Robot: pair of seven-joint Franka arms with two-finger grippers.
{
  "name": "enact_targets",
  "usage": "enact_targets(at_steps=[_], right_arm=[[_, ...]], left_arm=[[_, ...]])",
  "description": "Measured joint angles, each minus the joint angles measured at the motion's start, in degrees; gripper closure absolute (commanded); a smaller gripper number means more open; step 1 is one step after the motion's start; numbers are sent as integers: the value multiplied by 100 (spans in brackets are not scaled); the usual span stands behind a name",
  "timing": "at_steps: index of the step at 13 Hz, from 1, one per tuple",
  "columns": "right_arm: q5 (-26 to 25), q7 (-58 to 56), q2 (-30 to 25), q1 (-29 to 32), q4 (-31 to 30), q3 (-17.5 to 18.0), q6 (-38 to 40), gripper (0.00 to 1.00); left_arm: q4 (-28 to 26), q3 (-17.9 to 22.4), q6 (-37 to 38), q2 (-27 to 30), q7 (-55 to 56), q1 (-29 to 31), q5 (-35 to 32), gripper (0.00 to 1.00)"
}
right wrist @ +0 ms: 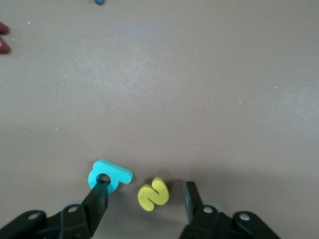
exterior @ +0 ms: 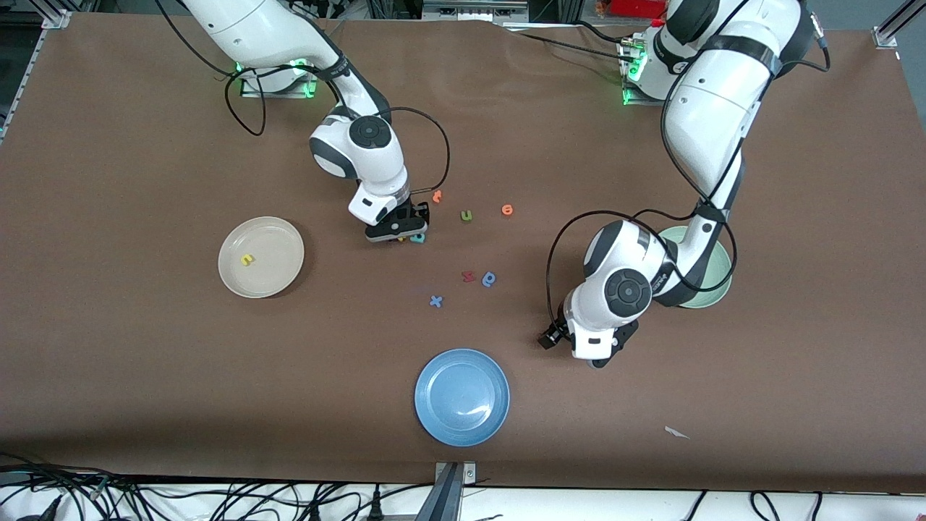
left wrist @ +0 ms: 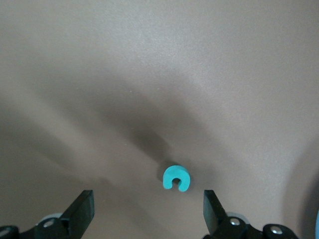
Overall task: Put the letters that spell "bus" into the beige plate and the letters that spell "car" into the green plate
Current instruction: 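Grasp the teal 'c' with the left gripper while the right gripper reaches teal letter, then drop the teal 'c' into the green plate while the right gripper hovers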
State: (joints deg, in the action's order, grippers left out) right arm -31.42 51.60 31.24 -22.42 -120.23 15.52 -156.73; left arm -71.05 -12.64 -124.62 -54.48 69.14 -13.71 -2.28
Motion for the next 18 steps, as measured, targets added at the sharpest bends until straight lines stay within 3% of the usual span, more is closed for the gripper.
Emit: enact_targets(at_steps=[3,6,10,18], right_arm=[[-18,-4,0,0,-1,-19,0,29],[-26,-15,-43,-1,2,-50,139,29],[-33,-13,-125,-1,8,-81,451,29],[324,216,-120,-246,328,-70,488,30]], left_arm=[[122,41,-324,-163,50,-32,0,8],[142,238,-372,-220,78,-195,0,29],[153,278,-373,-255,135,-269,0,40],[169,461,-497,-287,194,-419,0,42]])
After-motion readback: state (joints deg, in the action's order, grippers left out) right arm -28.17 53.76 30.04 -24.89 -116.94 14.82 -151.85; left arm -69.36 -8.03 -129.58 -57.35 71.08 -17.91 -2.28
